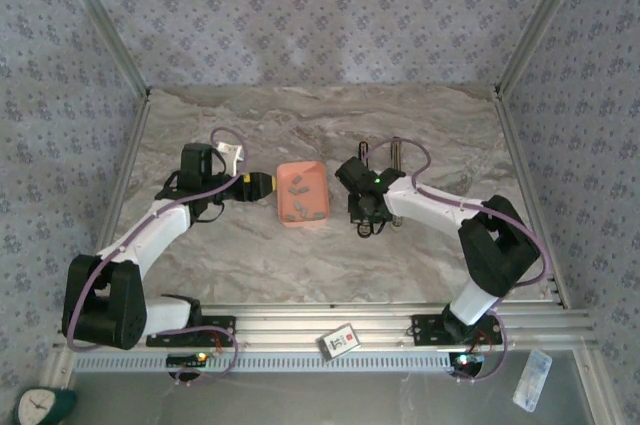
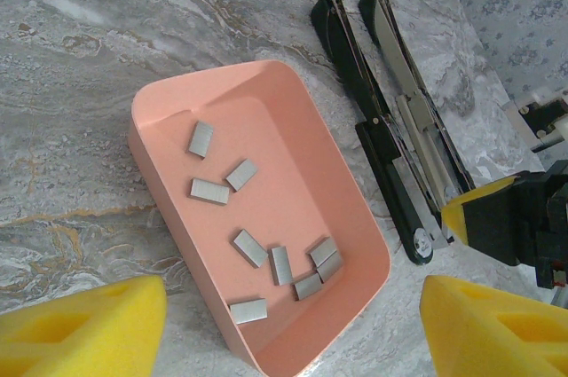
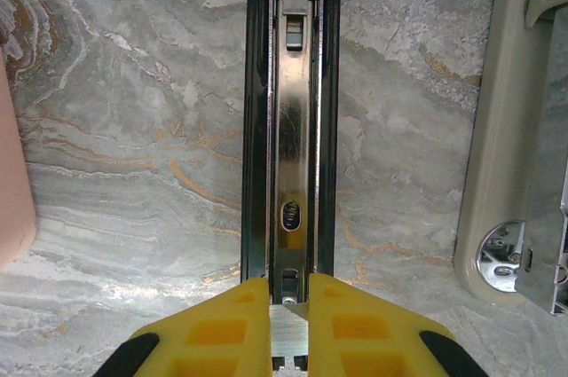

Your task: Load the staples into the stapler

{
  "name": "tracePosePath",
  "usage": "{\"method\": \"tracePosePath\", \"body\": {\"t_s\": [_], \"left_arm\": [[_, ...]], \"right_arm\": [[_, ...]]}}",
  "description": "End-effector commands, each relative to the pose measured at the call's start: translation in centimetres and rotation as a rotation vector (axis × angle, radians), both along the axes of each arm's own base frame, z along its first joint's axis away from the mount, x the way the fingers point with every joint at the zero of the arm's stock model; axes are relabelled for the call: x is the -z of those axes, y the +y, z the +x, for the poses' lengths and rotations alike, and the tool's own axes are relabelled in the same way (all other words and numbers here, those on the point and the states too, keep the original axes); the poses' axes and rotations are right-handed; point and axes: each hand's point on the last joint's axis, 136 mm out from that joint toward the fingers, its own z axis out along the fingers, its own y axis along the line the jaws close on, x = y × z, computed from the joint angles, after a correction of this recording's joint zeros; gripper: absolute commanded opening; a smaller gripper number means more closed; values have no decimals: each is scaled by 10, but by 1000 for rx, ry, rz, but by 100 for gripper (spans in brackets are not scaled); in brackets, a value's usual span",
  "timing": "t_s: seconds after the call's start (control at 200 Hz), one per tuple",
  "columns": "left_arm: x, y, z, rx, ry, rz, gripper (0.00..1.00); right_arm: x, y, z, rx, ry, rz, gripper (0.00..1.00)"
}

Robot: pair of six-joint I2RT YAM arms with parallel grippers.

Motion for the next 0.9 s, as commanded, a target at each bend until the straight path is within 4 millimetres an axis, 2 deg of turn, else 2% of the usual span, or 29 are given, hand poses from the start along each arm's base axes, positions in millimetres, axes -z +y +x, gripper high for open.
{"method": "tracePosePath", "body": {"t_s": [0.0,0.58,0.895], "left_arm": [[-7,-1,1,13,-33,6,75],[-7,-1,1,13,-35,6,75],[-7,-1,1,13,-33,5,75]], "right_arm": [[5,-6,-7,5,14,-37,14],[11,-6,-13,7,36,-39,14],[7,-4,-11,1,24,-32,21]]}}
